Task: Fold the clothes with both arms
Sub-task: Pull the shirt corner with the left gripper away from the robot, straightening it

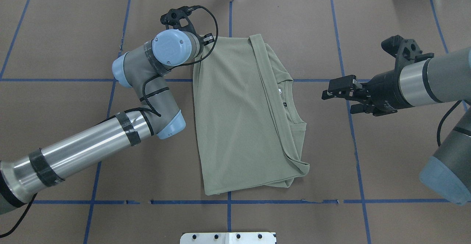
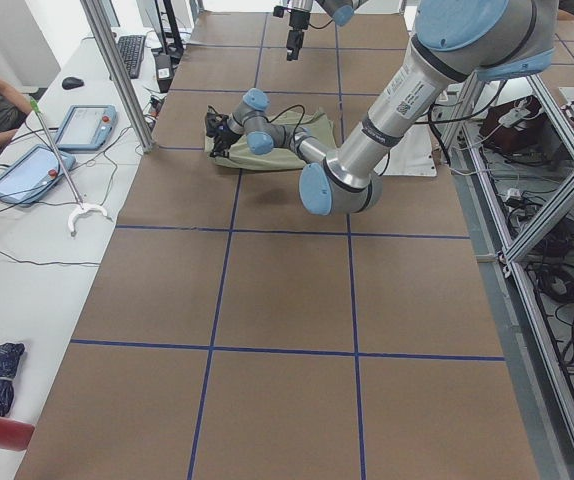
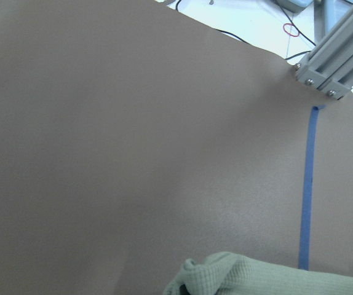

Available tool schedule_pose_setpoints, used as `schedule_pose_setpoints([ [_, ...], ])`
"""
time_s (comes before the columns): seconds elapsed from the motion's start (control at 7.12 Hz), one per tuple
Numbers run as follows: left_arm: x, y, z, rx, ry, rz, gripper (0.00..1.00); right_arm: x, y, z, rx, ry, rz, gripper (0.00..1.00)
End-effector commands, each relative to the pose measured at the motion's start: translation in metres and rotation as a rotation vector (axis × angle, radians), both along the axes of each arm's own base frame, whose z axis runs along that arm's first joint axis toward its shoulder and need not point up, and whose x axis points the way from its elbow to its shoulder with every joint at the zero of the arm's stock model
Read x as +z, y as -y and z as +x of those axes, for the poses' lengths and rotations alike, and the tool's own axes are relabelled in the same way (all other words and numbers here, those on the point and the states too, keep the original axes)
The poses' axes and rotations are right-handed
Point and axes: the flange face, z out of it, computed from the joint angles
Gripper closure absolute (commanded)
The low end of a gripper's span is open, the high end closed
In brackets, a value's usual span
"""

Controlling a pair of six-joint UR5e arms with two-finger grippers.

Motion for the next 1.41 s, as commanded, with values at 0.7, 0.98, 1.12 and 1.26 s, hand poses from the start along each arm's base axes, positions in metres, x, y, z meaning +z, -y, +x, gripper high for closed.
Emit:
schedule_pose_setpoints([
  [0.7,-0.025,0.036,0.018,-0.011,-0.054,0.112,0.00,0.002,-0.001,0.003,0.004,-0.004,-0.003,0.00],
  [0.98,-0.027,0.071,-0.026,-0.001,-0.090,0.088,0.00,0.004,0.000,-0.002,-0.002,-0.011,-0.009,0.00],
  [1.12,-0.016,0.082,-0.046,0.047,-0.096,0.051,0.00,0.010,-0.001,-0.011,-0.002,-0.030,-0.012,0.00],
  [1.26,-0.002,0.061,-0.056,0.132,-0.096,-0.001,0.00,0.011,-0.006,-0.038,-0.008,-0.070,0.001,0.00],
])
